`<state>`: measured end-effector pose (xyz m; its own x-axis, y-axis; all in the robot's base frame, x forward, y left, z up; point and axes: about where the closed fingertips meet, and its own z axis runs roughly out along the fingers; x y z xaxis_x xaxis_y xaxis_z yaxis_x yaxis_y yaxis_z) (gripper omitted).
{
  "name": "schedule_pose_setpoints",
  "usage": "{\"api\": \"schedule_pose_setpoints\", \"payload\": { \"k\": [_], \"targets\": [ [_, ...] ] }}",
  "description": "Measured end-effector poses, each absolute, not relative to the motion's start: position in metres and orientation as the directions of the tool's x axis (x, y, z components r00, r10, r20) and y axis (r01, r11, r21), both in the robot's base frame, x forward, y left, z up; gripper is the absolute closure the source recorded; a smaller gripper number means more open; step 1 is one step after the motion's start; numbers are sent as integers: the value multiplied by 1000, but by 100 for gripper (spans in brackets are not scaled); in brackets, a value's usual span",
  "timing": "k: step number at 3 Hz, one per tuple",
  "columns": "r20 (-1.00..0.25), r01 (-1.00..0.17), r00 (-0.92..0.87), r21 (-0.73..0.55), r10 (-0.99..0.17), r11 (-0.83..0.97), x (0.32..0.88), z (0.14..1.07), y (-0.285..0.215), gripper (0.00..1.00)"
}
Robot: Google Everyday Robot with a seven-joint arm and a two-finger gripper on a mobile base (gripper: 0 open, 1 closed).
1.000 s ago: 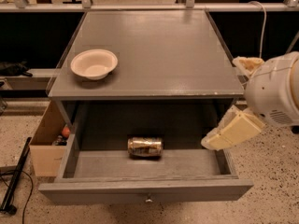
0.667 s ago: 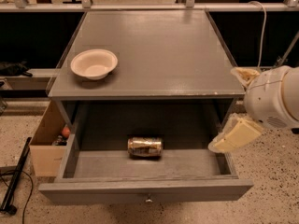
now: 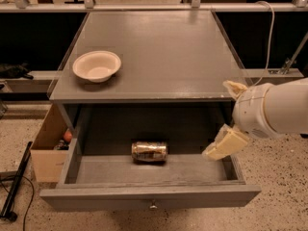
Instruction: Pick orange can from top drawer and place on counter
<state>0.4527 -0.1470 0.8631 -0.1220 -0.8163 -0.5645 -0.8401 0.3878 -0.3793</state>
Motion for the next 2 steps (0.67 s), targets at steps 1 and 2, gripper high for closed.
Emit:
{"api": "schedule_pose_setpoints", "payload": {
  "k": [1, 2],
  "targets": [
    [-591, -841, -98, -381, -801, 384, 467, 828, -146, 0],
    [-623, -855, -47, -379, -781, 353, 488, 786, -135, 0]
  ]
}}
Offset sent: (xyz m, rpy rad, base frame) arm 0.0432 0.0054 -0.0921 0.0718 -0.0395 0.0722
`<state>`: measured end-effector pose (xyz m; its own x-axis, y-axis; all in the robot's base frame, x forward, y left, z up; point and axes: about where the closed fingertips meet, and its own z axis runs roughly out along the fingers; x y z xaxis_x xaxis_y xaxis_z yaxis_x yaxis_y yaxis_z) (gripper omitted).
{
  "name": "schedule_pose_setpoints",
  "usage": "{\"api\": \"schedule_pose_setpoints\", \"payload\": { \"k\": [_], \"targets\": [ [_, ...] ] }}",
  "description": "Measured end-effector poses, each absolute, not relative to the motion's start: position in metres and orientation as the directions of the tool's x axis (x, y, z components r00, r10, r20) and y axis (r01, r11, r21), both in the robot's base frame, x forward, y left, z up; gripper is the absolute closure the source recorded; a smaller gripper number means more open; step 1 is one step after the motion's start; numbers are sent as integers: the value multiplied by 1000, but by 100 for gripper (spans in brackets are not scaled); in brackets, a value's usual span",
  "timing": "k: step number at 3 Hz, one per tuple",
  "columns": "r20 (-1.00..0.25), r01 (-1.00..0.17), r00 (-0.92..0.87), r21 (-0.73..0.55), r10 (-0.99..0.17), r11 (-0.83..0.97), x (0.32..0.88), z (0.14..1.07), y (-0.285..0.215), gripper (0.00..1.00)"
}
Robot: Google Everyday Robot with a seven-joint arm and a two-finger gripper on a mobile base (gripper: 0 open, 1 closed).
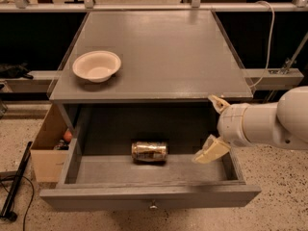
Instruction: Pick orange can from top drawer and place on counter
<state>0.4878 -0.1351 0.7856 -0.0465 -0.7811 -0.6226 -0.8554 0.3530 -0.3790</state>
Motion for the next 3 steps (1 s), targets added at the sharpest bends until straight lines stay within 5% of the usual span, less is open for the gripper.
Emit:
{"api": "schedule_pose_setpoints", "payload": {
  "k": [3],
  "targets": [
    [-622, -888, -23, -346, -783, 302, 472, 747, -106, 0]
  ]
}}
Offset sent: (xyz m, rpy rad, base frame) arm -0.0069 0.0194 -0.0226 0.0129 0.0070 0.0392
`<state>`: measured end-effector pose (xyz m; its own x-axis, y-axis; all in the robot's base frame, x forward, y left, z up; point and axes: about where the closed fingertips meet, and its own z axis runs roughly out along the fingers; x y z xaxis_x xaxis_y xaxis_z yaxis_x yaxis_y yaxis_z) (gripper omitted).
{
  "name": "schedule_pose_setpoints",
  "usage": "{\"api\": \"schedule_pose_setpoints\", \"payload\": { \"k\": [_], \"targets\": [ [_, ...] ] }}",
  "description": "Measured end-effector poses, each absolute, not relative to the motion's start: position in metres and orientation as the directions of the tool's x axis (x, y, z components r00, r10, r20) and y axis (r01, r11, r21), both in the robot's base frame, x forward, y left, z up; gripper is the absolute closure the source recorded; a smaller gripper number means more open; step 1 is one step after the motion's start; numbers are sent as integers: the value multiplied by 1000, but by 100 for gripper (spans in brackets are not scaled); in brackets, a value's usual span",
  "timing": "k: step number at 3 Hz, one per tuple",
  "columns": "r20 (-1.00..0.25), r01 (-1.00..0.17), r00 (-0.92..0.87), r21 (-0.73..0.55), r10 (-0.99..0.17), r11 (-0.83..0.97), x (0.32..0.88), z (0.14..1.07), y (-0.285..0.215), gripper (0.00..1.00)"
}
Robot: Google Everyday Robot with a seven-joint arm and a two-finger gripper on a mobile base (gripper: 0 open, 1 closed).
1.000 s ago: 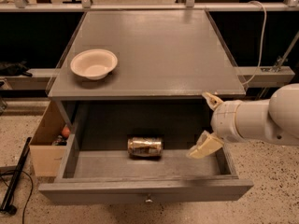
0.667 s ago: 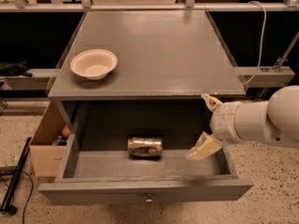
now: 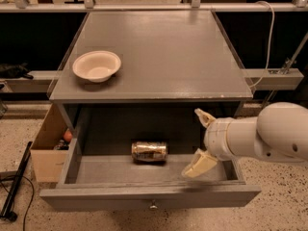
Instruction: Pick orange can from top drawer and place on counter
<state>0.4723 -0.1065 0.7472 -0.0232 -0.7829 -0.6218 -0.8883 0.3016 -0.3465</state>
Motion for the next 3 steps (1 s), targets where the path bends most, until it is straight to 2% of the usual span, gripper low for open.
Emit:
{"api": "schedule_pose_setpoints", "payload": {
  "k": [3],
  "targets": [
    [-579, -921, 45, -339, -814, 190, 481, 685, -67, 0]
  ]
}}
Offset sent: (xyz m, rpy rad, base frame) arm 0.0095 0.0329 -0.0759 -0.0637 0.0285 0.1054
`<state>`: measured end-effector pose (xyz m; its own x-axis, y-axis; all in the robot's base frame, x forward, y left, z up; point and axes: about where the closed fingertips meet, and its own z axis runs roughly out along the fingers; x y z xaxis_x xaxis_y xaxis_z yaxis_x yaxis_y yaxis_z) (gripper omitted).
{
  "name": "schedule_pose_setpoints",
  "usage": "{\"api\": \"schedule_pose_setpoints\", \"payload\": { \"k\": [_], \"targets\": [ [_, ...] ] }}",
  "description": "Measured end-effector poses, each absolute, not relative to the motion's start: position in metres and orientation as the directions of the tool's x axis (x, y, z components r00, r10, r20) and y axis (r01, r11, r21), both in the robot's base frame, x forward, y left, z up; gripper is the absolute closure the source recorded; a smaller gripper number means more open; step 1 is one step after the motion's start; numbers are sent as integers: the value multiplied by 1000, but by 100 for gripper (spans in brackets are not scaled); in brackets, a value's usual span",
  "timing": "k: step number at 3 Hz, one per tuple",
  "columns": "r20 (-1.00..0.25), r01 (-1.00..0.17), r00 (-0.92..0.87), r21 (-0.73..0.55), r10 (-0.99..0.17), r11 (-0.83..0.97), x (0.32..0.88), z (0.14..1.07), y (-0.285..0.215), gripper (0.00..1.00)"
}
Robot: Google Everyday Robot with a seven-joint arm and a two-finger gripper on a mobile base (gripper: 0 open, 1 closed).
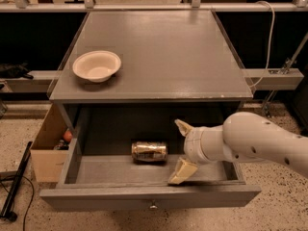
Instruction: Pick orange can from top drawer and place on counter
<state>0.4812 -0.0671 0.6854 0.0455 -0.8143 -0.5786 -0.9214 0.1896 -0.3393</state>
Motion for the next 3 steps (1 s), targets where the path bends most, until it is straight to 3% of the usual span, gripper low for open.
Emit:
{"api": "schedule_pose_setpoints", "payload": {
  "k": [1, 3],
  "targets": [
    [-569, -932, 82, -334, -818, 139, 489, 675, -41, 0],
    [-557, -932, 89, -338, -826, 128, 492, 679, -40, 0]
  ]
}}
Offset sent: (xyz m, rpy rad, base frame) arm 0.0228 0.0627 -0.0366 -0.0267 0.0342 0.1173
